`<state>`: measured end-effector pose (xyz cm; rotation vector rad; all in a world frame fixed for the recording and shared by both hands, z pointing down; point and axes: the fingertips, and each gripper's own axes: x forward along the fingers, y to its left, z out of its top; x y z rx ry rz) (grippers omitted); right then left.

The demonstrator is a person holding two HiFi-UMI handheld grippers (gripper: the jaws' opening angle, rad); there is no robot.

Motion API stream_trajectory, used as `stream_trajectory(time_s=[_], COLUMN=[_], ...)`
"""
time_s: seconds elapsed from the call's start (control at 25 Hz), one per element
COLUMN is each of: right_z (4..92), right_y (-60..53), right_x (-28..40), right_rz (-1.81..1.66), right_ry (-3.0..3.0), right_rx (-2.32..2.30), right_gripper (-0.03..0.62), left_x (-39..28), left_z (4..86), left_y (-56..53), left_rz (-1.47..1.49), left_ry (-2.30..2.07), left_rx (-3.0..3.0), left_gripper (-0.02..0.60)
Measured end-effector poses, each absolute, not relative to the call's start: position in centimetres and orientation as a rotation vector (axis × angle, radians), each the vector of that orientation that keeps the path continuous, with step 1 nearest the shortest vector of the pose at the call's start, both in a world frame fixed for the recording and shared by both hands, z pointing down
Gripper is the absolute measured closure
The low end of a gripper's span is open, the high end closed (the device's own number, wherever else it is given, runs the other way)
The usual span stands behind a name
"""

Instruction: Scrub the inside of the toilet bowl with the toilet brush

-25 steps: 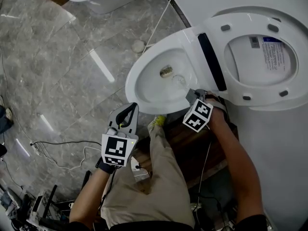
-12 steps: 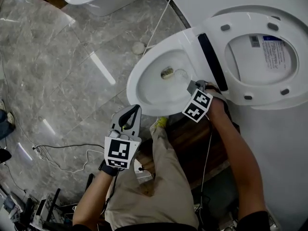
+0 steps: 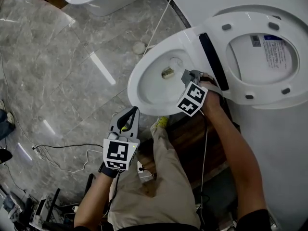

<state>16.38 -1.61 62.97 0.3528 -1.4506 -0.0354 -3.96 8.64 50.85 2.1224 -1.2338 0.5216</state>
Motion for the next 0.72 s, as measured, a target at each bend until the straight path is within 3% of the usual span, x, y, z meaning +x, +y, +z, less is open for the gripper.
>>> stream_trajectory(time_s=[0.48, 0.72], right_z=[62.7, 64.7], right_y=[2.8, 2.6], right_x=[10.9, 15.3], right_rz=[-0.077, -0.071], right_ry=[-1.665, -1.513], right_rx=[0.109, 0.250], right_gripper=[0.448, 0.448], left_x=[-6.0, -6.6], left_z=[51.0, 51.3], left_y=[8.7, 8.6], left_rz=[0.494, 0.502], left_ry=[-1.311, -1.325], left_rx=[2.065, 2.060], left_gripper=[0.571, 0.571])
